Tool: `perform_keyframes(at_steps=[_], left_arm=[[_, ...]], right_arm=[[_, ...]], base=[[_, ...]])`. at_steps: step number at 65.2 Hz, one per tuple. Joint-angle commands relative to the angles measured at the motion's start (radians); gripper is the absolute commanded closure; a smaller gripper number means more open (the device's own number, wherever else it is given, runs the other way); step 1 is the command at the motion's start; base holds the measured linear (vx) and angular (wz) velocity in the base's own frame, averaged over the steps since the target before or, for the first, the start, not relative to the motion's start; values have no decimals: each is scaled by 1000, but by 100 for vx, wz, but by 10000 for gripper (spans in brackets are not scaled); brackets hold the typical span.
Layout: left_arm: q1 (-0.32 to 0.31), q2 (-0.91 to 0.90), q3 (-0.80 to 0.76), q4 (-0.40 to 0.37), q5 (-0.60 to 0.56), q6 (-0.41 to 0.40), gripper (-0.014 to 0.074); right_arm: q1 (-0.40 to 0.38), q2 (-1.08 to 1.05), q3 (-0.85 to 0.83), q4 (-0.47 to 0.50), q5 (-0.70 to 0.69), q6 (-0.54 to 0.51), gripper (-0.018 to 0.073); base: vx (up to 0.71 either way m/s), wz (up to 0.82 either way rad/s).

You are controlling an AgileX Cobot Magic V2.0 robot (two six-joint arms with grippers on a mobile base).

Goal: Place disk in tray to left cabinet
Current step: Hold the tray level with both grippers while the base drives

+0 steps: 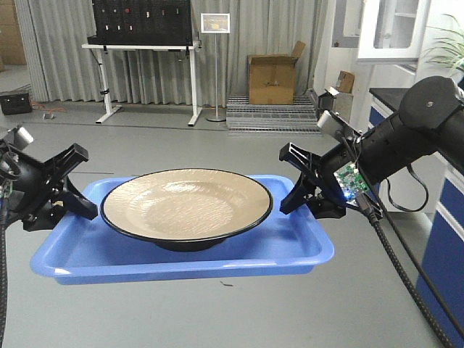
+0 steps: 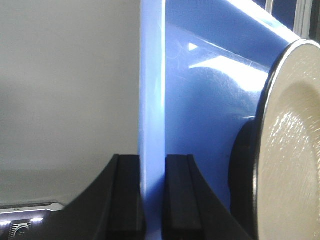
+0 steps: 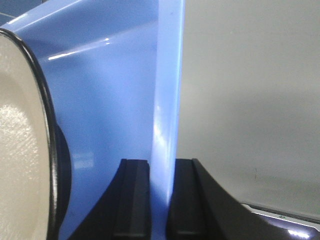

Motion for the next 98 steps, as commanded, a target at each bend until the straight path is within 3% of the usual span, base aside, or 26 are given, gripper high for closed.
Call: perform_keyframes(at_steps=[1,98], left_arm=[[-20,-56,-38,-171,-26,-2,596],[-23,-56,-38,-171,-25,-2,596]], right_arm=[[21,-66,-39,154,8,-9,564],[21,-66,-39,154,10,-9,564]], base=[[54,5],[62,-1]])
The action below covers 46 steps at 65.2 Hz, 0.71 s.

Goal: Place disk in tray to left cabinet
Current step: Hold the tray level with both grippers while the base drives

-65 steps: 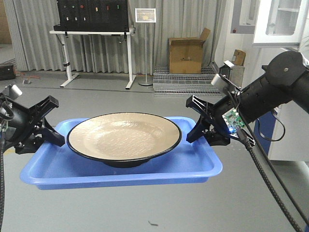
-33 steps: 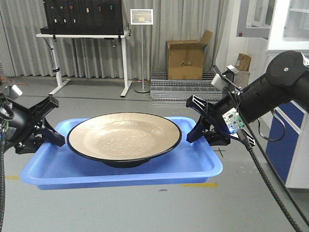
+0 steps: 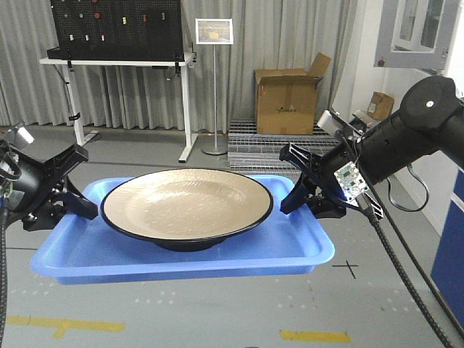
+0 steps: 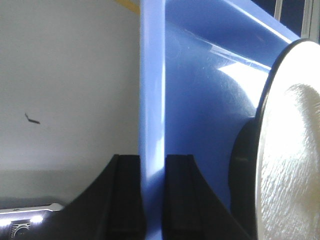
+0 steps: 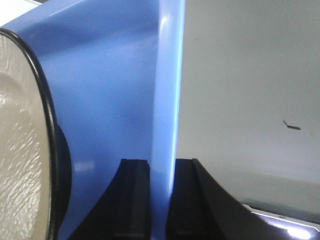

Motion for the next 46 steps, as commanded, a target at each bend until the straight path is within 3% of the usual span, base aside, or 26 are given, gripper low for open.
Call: perform_keyframes(at_steps=[1,46], left_arm=[[-23,-56,-38,-170,-25,-2,596],[-23,-56,-38,-171,-20,-2,596]], right_arm=[[21,-64,-39,152,8,-9,564],[21,-64,-39,152,10,-9,564]], base=[[67,0],[66,-2]])
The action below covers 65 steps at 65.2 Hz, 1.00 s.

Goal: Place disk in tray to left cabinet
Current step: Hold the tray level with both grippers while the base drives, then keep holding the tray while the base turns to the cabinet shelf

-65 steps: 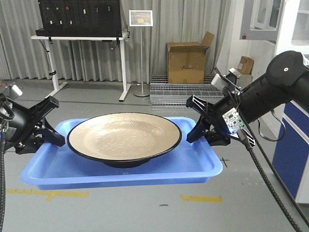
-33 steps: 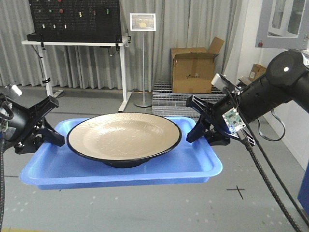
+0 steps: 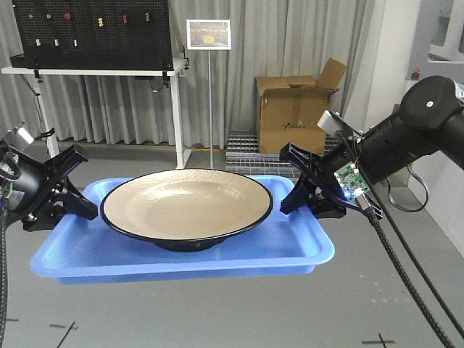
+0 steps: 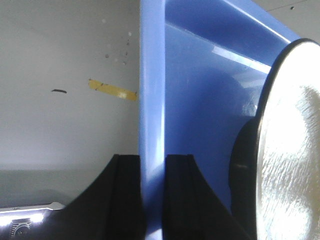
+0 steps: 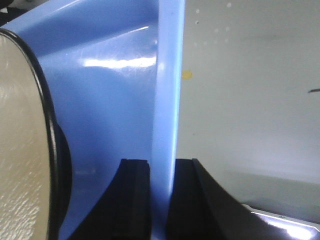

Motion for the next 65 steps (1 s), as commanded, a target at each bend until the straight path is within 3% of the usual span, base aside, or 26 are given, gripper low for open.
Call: perform_keyframes(at_steps=[1,65], left_arm=[[-23,-56,-38,-169,-21,-2,596],[-23,-56,-38,-169,-12,-2,596]], right_arm=[[21,-64,-39,154,11,-9,564],[21,-64,-39,154,10,-9,564]], base=[[65,1],[64,-2]])
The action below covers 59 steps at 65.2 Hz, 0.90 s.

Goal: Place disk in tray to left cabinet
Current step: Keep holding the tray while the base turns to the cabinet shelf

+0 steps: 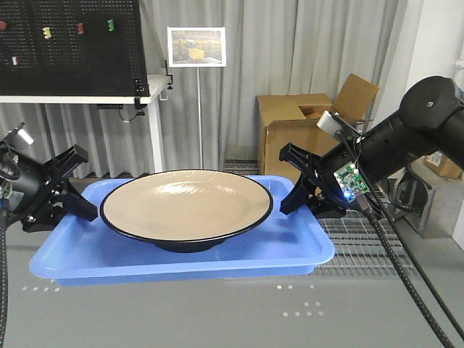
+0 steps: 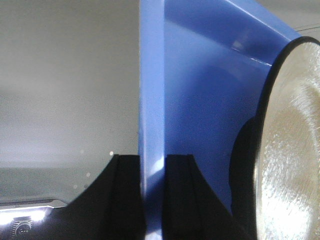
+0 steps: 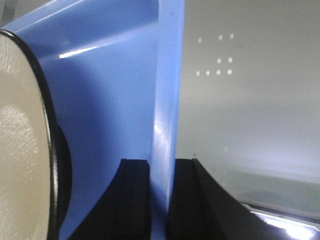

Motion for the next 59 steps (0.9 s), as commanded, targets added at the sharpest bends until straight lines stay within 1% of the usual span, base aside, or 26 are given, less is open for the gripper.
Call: perform_keyframes(at_steps=[1,29,59], left_arm=[[-23,-56,-38,-169,-20,-2,596],[-23,-56,-38,-170,-20,-2,596],[-23,-56,-38,-170,-20,-2,596]], right_arm=[[21,-64,-39,154,10,-9,564],[21,-64,-39,154,10,-9,564],[21,-64,-39,154,9,-9,564]], base=[[63,-7],[59,-6],[51,-3]])
